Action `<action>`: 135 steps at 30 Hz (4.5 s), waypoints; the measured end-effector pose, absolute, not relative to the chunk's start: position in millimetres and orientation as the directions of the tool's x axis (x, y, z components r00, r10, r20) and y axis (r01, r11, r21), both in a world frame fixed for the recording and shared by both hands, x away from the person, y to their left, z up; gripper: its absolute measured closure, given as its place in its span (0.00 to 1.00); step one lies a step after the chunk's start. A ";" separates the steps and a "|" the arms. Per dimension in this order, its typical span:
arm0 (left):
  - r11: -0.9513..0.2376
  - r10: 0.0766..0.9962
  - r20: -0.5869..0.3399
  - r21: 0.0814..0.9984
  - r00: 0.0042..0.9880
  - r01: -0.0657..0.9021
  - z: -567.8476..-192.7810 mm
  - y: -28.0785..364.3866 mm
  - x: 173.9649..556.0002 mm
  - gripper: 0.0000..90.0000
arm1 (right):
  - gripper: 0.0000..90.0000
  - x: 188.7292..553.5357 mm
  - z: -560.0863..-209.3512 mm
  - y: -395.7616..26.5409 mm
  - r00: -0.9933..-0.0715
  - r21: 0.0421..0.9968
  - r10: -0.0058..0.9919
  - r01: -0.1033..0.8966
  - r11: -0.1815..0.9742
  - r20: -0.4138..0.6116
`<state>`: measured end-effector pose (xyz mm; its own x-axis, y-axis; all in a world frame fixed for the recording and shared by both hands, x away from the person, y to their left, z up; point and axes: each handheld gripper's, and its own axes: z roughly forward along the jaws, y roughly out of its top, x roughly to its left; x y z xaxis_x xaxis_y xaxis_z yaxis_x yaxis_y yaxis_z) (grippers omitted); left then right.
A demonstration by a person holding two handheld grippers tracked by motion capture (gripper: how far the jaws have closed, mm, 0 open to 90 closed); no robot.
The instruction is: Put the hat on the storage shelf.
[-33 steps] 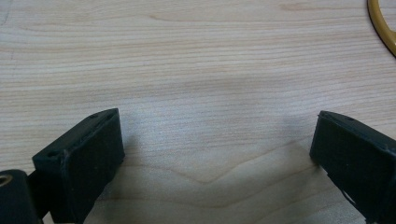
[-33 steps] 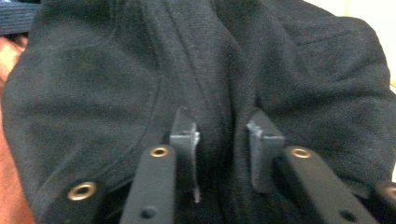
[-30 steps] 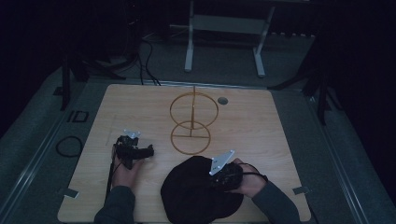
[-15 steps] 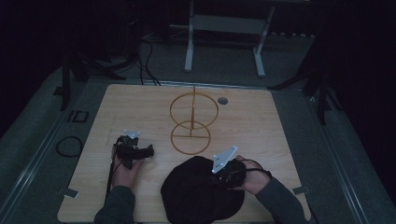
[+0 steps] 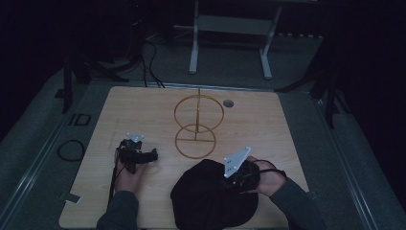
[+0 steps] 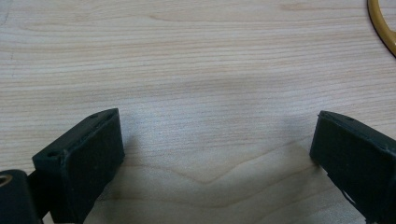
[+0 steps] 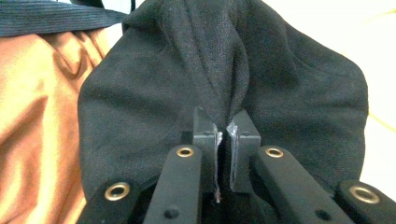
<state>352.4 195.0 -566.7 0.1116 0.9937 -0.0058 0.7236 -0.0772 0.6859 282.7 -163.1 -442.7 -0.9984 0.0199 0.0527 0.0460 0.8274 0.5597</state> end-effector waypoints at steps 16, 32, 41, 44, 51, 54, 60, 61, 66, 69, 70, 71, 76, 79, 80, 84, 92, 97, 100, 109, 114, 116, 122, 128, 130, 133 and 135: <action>-0.077 0.994 -0.006 0.686 0.112 0.724 -566.7 195.0 352.5 0.03 | 0.93 286.9 -411.8 -175.7 -0.999 0.505 -0.036 -0.029 0.862 0.005; -0.077 0.994 -0.006 0.686 0.112 0.724 -566.7 194.9 352.6 0.03 | 0.93 304.3 -375.5 -193.9 -0.999 0.465 -0.021 -0.037 0.885 -0.039; -0.078 0.994 -0.006 0.686 0.112 0.723 -566.7 194.9 352.6 0.03 | 0.93 317.2 -357.3 -200.7 -0.998 0.452 0.004 -0.027 0.892 -0.067; -0.077 0.994 -0.006 0.686 0.112 0.723 -566.7 194.9 352.6 0.03 | 0.93 319.2 -354.7 -201.5 -0.997 0.443 0.009 -0.025 0.896 -0.073; -0.078 0.994 -0.006 0.686 0.112 0.723 -566.7 194.8 352.7 0.03 | 0.93 326.8 -345.0 -207.6 -0.996 0.450 0.037 -0.005 0.893 -0.085; -0.081 0.993 -0.004 0.684 0.115 0.724 -566.6 195.0 352.7 0.03 | 0.93 333.1 -335.9 -213.4 -0.993 0.462 0.063 0.010 0.887 -0.099; -0.082 0.993 -0.003 0.684 0.115 0.724 -566.6 194.8 352.7 0.03 | 0.93 337.8 -322.4 -219.3 -0.990 0.469 0.081 0.017 0.883 -0.117; -0.082 0.993 -0.003 0.685 0.115 0.724 -566.6 194.8 352.8 0.03 | 0.93 338.0 -319.9 -220.2 -0.989 0.472 0.085 0.018 0.881 -0.122; -0.079 0.994 -0.004 0.686 0.113 0.723 -566.7 194.6 352.8 0.03 | 0.93 338.7 -307.8 -224.4 -0.986 0.483 0.093 0.015 0.876 -0.137; -0.081 0.993 -0.004 0.685 0.114 0.724 -566.6 194.8 352.8 0.03 | 0.93 338.8 -300.6 -226.8 -0.984 0.488 0.100 0.017 0.873 -0.145; -0.081 0.993 -0.004 0.684 0.114 0.725 -566.6 194.8 352.8 0.03 | 0.93 338.7 -298.4 -227.5 -0.984 0.493 0.102 0.017 0.870 -0.148; -0.081 0.993 -0.003 0.685 0.114 0.724 -566.6 194.8 352.8 0.03 | 0.93 338.6 -295.9 -228.5 -0.983 0.496 0.104 0.017 0.868 -0.148; -0.081 0.993 -0.003 0.686 0.114 0.723 -566.7 194.8 352.8 0.03 | 0.93 336.3 -284.4 -233.8 -0.982 0.515 0.105 0.010 0.857 -0.157; -0.080 0.993 -0.004 0.686 0.114 0.723 -566.7 194.8 352.8 0.03 | 0.93 334.9 -278.7 -238.0 -0.981 0.529 0.103 0.000 0.848 -0.165; -0.080 0.993 -0.004 0.686 0.114 0.723 -566.7 194.8 352.8 0.03 | 0.93 334.9 -278.7 -238.0 -0.981 0.529 0.103 0.000 0.848 -0.165; -0.080 0.993 -0.004 0.686 0.114 0.723 -566.7 194.8 352.8 0.03 | 0.93 332.7 -270.8 -244.9 -0.978 0.555 0.114 -0.003 0.832 -0.177; -0.081 0.993 -0.003 0.684 0.114 0.725 -566.6 194.7 352.8 0.03 | 0.93 334.8 -259.7 -255.6 -0.972 0.580 0.147 0.012 0.814 -0.186; -0.081 0.993 -0.003 0.684 0.114 0.725 -566.6 194.7 352.8 0.03 | 0.93 337.2 -252.7 -264.5 -0.963 0.613 0.183 0.023 0.790 -0.200; -0.082 0.993 -0.003 0.684 0.115 0.725 -566.6 194.7 352.8 0.03 | 0.93 340.7 -249.6 -271.5 -0.950 0.638 0.228 0.041 0.769 -0.213; -0.082 0.993 -0.003 0.684 0.116 0.725 -566.6 194.7 352.8 0.03 | 0.93 354.5 -249.3 -293.3 -0.894 0.722 0.385 0.110 0.683 -0.228; -0.083 0.993 -0.003 0.684 0.116 0.725 -566.6 194.7 352.9 0.03 | 0.94 359.7 -248.1 -303.5 -0.857 0.783 0.468 0.135 0.608 -0.216; -0.082 0.993 -0.003 0.684 0.116 0.725 -566.6 194.7 352.8 0.03 | 0.94 360.3 -247.5 -304.9 -0.852 0.793 0.477 0.132 0.594 -0.215; -0.082 0.993 -0.003 0.684 0.116 0.725 -566.6 194.6 352.9 0.03 | 0.94 364.6 -245.2 -308.0 -0.814 0.828 0.541 0.145 0.542 -0.212; -0.082 0.993 -0.003 0.684 0.116 0.725 -566.6 194.7 352.8 0.03 | 0.94 371.3 -250.3 -307.5 -0.803 0.833 0.566 0.174 0.525 -0.188; -0.082 0.993 -0.003 0.684 0.115 0.725 -566.6 194.6 352.8 0.03 | 0.94 375.9 -256.0 -304.9 -0.786 0.836 0.592 0.194 0.512 -0.180; -0.082 0.993 -0.003 0.684 0.116 0.725 -566.6 194.7 352.9 0.03 | 0.94 379.1 -258.7 -301.2 -0.761 0.839 0.622 0.210 0.502 -0.181; -0.082 0.993 -0.003 0.684 0.116 0.725 -566.6 194.7 352.9 0.03 | 0.94 380.5 -258.8 -300.4 -0.756 0.843 0.631 0.216 0.492 -0.175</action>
<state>352.9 194.7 -566.6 0.1157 0.9933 -0.0032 0.7247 -0.0822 0.6842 380.5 -300.4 -258.8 -0.7559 0.6309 -0.1749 0.2156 0.4920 0.8435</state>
